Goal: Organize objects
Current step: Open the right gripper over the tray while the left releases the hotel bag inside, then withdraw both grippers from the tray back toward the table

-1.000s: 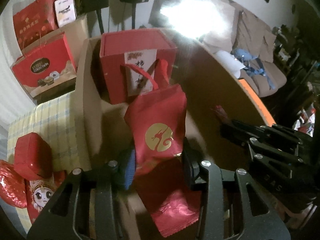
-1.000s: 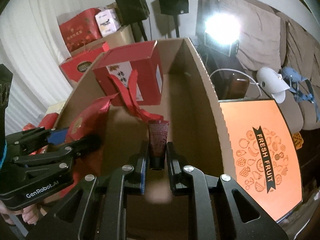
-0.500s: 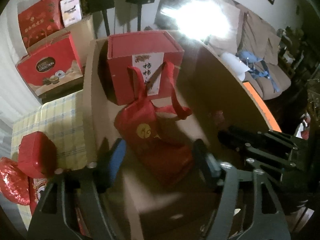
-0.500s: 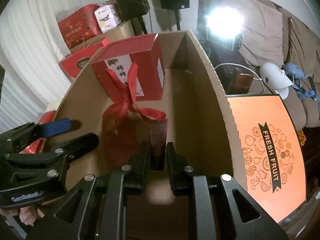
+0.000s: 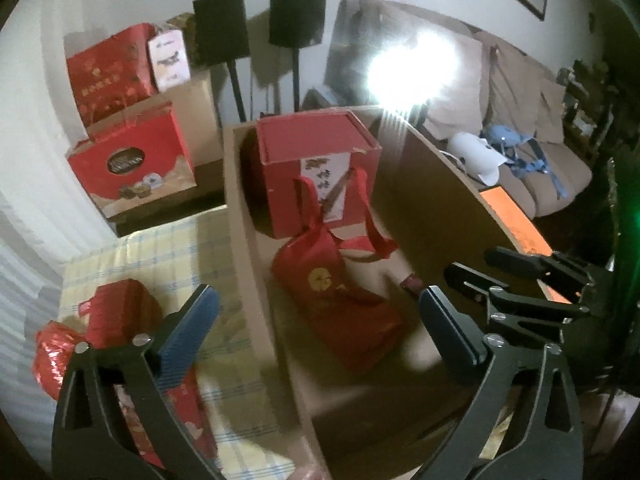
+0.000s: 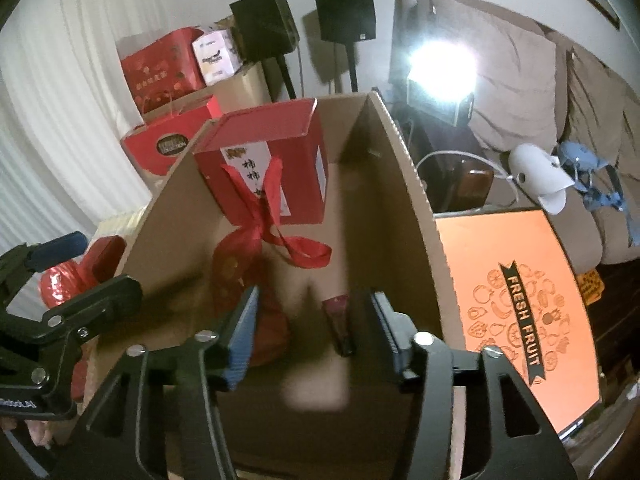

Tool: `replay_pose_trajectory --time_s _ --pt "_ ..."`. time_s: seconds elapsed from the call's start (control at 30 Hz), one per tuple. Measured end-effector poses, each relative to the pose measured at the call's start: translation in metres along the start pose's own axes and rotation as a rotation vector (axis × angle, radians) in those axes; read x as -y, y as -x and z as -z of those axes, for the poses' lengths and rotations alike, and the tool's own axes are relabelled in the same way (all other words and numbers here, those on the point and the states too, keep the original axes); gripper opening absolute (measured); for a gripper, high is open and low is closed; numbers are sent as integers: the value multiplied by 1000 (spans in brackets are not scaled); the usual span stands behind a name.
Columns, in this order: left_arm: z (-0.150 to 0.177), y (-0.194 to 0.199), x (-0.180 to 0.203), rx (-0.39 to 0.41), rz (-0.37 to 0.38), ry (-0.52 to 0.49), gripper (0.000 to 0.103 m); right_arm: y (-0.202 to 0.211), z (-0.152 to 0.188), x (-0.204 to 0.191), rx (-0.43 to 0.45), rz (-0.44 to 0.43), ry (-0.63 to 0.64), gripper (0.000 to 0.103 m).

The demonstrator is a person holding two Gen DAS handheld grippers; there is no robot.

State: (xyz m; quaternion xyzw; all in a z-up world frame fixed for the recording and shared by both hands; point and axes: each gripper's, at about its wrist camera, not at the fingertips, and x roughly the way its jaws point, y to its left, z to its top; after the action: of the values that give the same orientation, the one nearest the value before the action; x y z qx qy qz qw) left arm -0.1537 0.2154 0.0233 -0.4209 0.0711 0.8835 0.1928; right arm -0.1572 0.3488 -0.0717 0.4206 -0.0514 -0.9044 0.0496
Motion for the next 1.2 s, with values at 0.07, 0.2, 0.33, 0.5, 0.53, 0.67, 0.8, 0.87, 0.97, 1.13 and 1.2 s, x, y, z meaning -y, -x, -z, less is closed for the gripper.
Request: replay_pose_trajectory --time_s 0.07,0.2,0.33,0.5,0.53,0.67,0.8,0.87,0.97,1.13,1.2 --pt "2 3 -5 1 0 13 102 5 0 -4 9 27 20 69" --pt "5 7 -13 0 -11 19 103 13 1 -12 26 52 46 81" --pt "9 12 -23 4 -4 38 103 15 1 -16 26 46 47 85" --pt "15 17 -29 2 -8 39 103 17 1 -19 27 47 46 86" --pt "16 18 -30 2 -8 41 103 18 2 -19 26 47 46 87" --pt "21 21 -37 -1 -8 58 103 21 5 -26 28 56 48 89" --pt "29 24 -44 -5 -9 69 103 25 10 -31 28 58 48 93" --pt "32 26 -46 -5 -7 71 103 28 14 -35 29 56 50 93" --pt "36 28 -48 -3 -5 72 103 31 18 -39 29 58 54 93" --pt "45 37 -57 7 -1 80 103 36 23 -49 38 62 64 93" --pt "48 40 -61 12 -4 85 103 37 23 -53 42 63 67 95"
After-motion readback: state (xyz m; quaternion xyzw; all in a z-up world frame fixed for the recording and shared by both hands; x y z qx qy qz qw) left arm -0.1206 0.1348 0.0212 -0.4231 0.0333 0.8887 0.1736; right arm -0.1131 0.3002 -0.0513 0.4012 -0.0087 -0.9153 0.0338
